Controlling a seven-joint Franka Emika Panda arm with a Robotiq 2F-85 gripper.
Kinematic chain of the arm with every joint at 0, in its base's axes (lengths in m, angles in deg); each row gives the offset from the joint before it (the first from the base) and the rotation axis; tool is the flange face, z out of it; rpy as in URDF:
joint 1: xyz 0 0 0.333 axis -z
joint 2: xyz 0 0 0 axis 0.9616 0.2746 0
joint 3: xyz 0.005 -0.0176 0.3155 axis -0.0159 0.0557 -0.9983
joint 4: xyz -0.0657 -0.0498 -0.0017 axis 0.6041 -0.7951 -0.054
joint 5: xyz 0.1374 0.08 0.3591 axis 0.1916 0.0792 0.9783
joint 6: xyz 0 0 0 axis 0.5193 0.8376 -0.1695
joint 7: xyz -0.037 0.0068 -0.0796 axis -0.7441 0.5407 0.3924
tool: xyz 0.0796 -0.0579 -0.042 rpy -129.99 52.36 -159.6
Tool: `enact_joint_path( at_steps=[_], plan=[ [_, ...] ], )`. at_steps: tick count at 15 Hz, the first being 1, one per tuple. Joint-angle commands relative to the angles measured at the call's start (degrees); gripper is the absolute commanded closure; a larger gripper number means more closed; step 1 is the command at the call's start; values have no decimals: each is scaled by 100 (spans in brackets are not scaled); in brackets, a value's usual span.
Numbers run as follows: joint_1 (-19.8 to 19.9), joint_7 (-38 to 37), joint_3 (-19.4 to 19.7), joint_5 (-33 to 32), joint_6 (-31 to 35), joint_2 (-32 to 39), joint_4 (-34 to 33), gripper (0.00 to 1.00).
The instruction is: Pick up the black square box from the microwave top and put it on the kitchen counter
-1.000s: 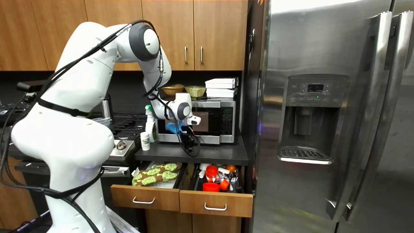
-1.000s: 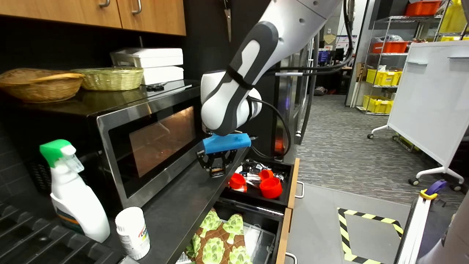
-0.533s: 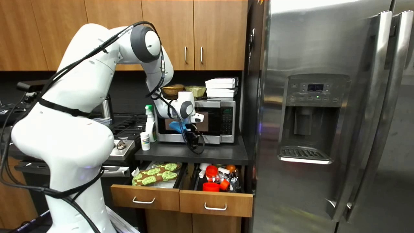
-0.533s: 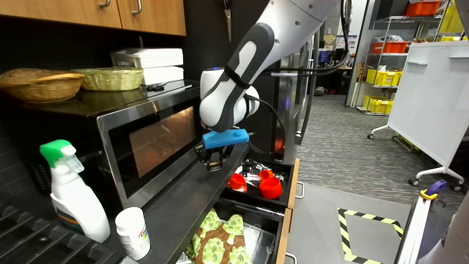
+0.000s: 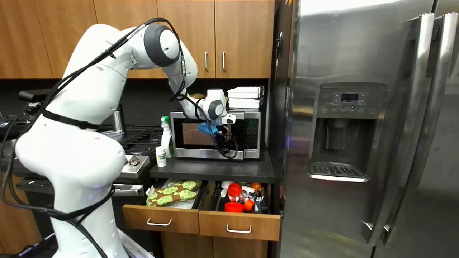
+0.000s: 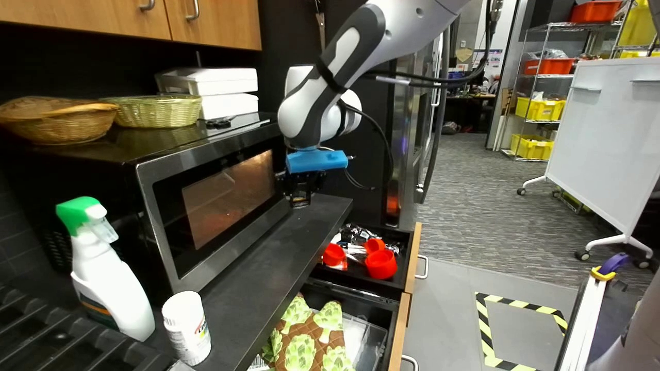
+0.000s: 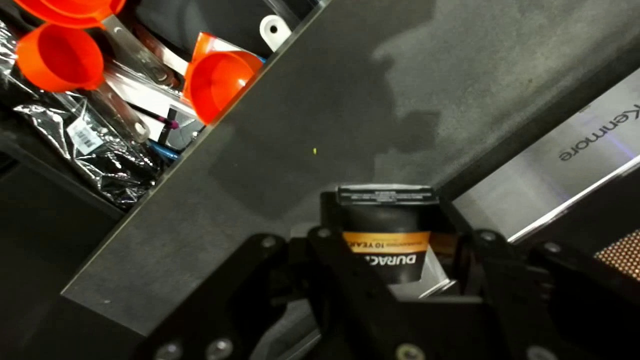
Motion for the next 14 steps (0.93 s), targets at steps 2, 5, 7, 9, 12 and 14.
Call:
enact_joint_path(
  at_steps=[2, 5, 7, 9, 12, 14],
  plan=[
    [235, 391, -75, 387, -589, -158, -275, 27],
    [296, 426, -64, 443, -946, -260, -473, 11],
    [294, 400, -37, 403, -1255, -420, -615, 1],
    [259, 365, -59, 380, -1521, -718, -781, 0],
    [-287, -242, -176, 97, -435, -911, 2, 0],
    [-576, -602, -186, -94, -84, -1142, 324, 0]
  ],
)
